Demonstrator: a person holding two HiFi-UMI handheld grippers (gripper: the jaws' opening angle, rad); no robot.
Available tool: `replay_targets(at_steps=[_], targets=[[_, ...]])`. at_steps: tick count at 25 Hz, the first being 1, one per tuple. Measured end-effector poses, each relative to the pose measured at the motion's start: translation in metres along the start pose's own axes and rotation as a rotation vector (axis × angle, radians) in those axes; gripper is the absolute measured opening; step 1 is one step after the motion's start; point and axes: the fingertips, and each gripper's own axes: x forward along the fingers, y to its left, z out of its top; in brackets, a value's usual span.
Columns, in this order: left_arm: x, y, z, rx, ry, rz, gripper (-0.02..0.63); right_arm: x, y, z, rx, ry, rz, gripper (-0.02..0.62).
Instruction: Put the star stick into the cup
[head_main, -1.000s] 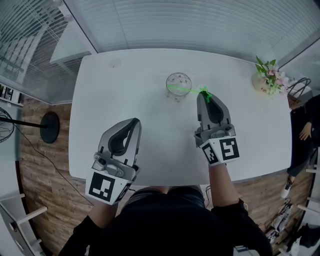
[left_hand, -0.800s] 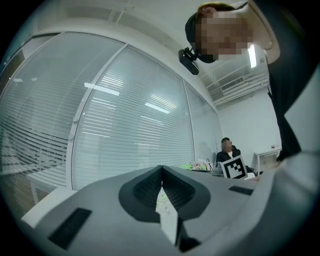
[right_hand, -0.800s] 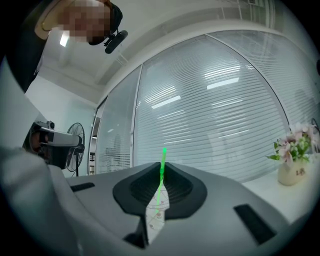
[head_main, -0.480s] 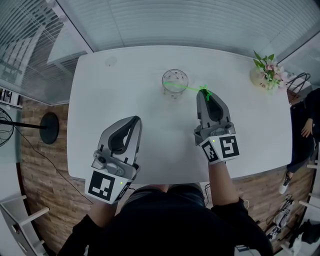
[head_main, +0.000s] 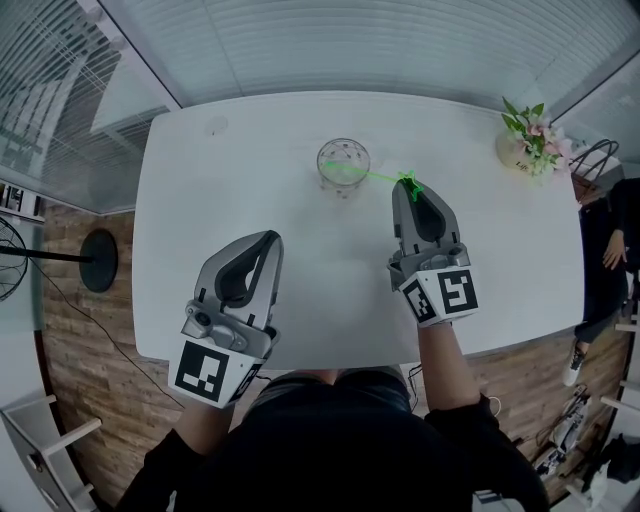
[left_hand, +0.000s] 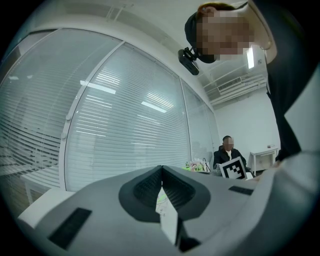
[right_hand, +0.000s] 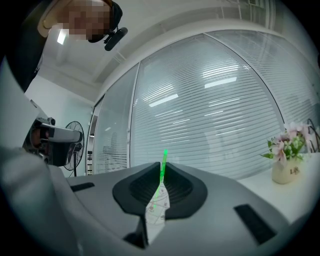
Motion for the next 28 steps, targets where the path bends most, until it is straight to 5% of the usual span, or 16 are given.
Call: replay_targets(at_steps=[8,14,28], targets=[[0.007,-0.003,0.0,-0.004,-0.001,-0.002,0.012,0.003,-0.006,-0.005,0.0,0.015,0.002,0.035],[0.003,-0.001,-0.004,-0.007,0.01,0.001,0.012,0.002,0.002,-0.004,0.0,0.011,0.019,0.119],[0.007,-0.005,0.005,-0.012,-0.026,-0.005,0.012,-0.01,0.006,0.016,-0.016,-0.034,0.043,0.194]])
